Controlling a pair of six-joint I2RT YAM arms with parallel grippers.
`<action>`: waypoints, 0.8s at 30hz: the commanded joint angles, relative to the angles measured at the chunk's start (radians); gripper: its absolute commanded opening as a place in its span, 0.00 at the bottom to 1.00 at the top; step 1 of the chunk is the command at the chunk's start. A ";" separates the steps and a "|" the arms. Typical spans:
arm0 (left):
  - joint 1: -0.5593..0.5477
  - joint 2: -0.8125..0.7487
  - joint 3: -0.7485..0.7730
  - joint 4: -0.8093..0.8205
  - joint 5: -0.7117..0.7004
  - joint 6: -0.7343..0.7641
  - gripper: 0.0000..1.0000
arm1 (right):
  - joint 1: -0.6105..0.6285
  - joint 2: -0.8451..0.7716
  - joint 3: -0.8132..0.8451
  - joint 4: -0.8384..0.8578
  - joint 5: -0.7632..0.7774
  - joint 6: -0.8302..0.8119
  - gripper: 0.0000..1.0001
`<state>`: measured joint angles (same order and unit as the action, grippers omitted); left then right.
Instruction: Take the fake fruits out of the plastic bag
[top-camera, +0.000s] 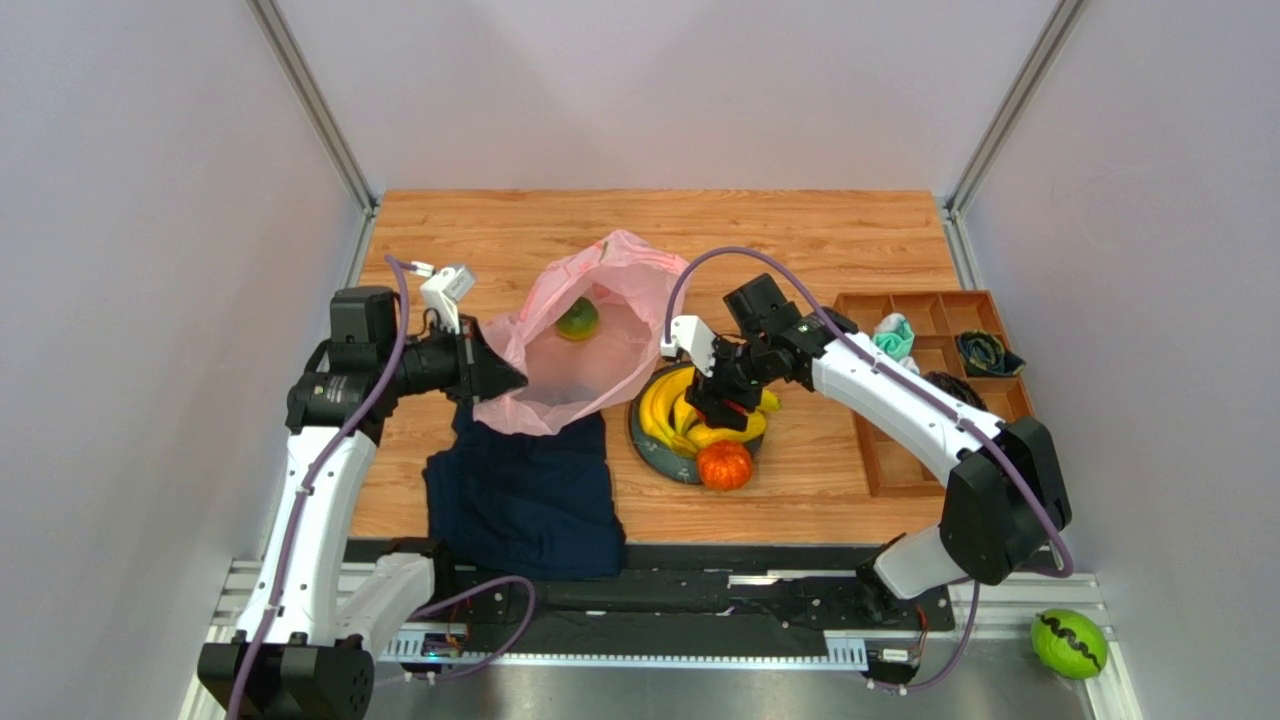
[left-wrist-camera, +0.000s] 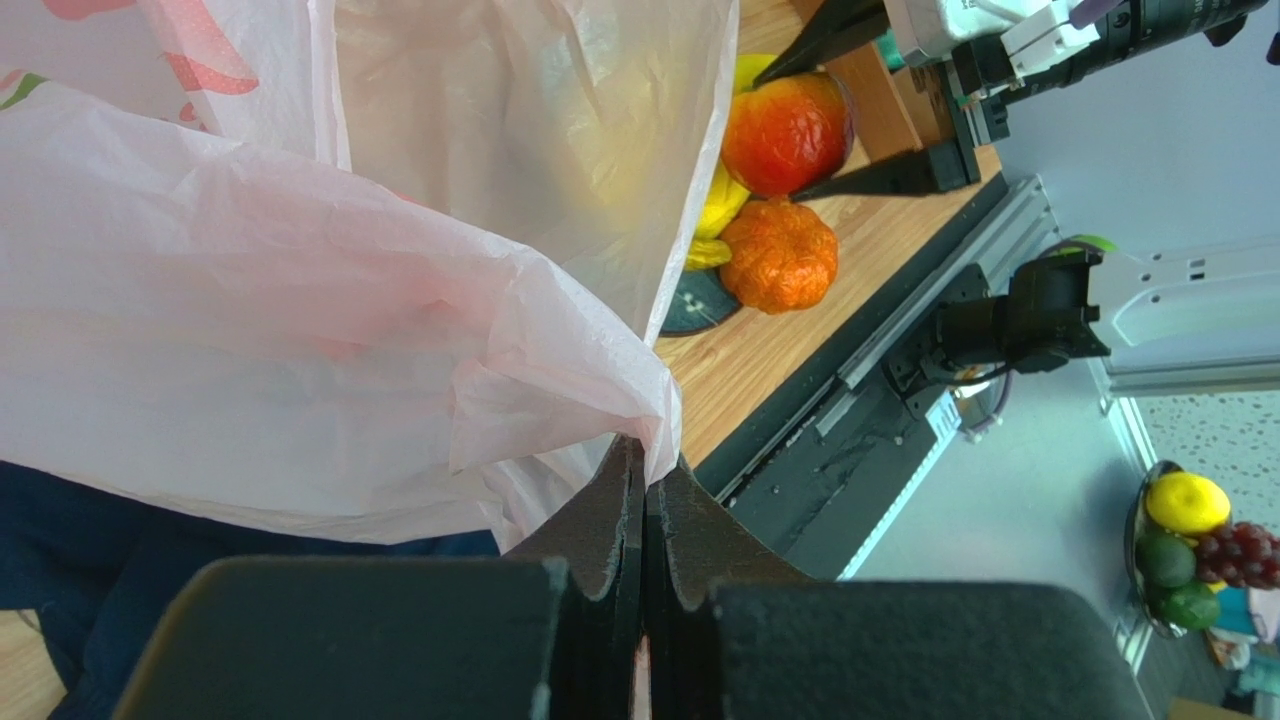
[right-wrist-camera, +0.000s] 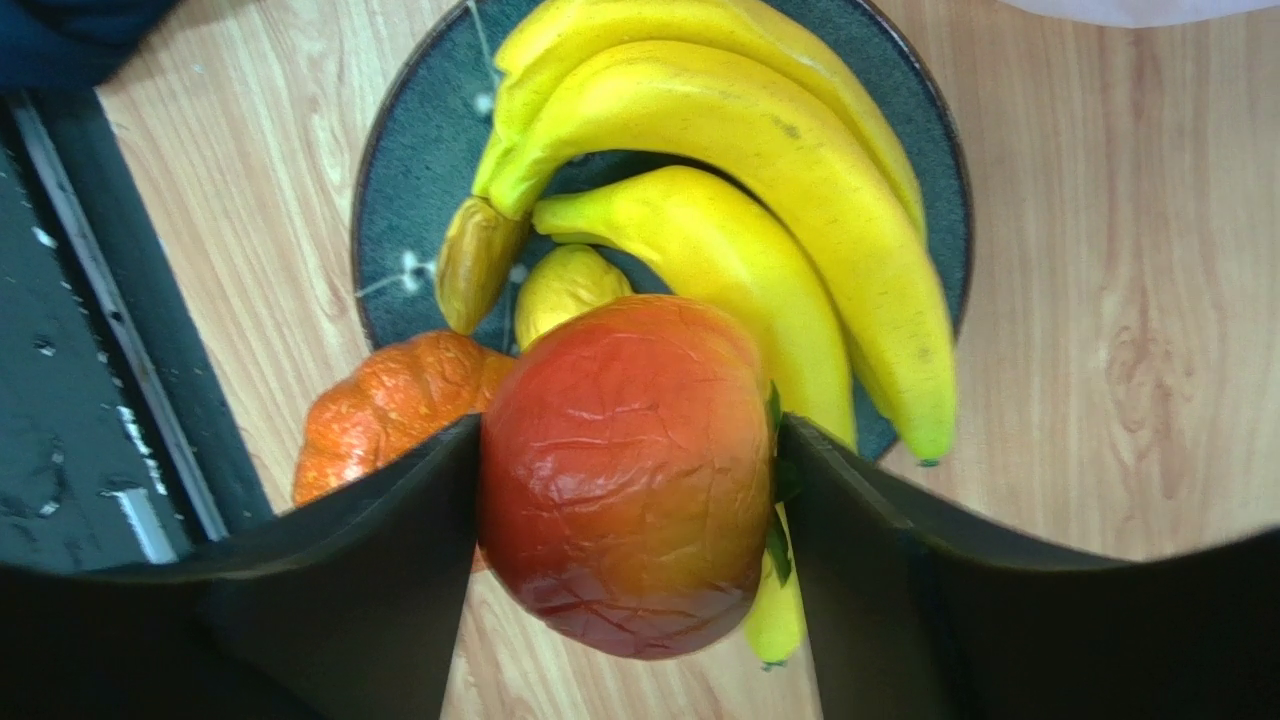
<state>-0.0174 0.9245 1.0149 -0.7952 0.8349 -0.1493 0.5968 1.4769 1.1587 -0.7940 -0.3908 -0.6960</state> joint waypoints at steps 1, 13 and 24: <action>0.008 -0.006 0.030 0.010 0.006 0.025 0.00 | 0.000 -0.004 0.007 0.032 0.026 -0.013 0.87; 0.008 -0.024 -0.009 0.037 0.029 0.002 0.00 | 0.000 -0.004 0.116 -0.044 0.003 -0.002 0.91; 0.008 -0.041 -0.021 0.033 0.030 -0.003 0.00 | -0.002 0.037 0.145 -0.044 0.000 0.019 0.91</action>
<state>-0.0170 0.9035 0.9974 -0.7860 0.8402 -0.1520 0.5968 1.5146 1.2633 -0.8349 -0.3786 -0.6975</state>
